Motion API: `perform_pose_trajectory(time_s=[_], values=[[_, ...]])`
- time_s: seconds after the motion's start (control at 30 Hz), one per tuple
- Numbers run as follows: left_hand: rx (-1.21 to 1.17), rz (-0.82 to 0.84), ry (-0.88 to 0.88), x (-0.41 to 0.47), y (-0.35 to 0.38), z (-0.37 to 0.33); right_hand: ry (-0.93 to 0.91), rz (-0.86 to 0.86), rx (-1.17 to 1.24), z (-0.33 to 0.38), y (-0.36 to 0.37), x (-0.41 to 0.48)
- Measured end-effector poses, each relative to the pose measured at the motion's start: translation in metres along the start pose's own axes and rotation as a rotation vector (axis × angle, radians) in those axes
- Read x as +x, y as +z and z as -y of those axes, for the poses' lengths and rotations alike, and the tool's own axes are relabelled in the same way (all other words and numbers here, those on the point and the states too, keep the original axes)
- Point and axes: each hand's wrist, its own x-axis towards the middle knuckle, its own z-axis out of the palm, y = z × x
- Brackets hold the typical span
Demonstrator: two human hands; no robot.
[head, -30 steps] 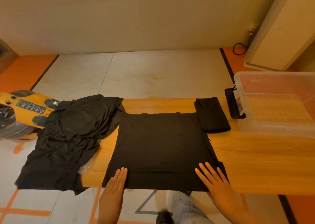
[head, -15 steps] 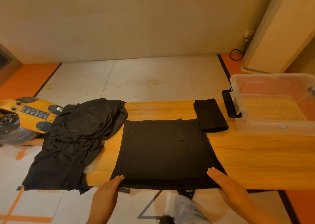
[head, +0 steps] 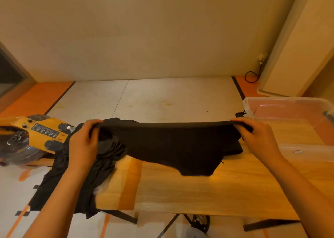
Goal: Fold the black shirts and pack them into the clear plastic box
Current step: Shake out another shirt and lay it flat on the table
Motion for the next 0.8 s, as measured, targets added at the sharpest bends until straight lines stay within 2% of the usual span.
perform_pose_trajectory(time_s=[0.17,0.37,0.47,0.6,0.8], values=[[-0.131,-0.151,0.014,0.042,-0.027,-0.025,-0.043,-0.158,0.240,0.046,-0.033,0.037],[-0.273,-0.166,-0.142,0.049,-0.038,-0.029,-0.030,-0.195,0.339,0.056,-0.044,0.046],[-0.358,-0.094,-0.205,0.046,-0.048,-0.030,0.012,-0.182,0.383,0.047,-0.048,0.045],[-0.468,0.114,-0.292,0.040,-0.063,-0.034,0.076,-0.115,0.422,0.037,-0.057,0.043],[-0.528,0.174,-0.338,0.014,-0.071,-0.027,0.121,0.062,0.427,0.038,-0.067,0.022]])
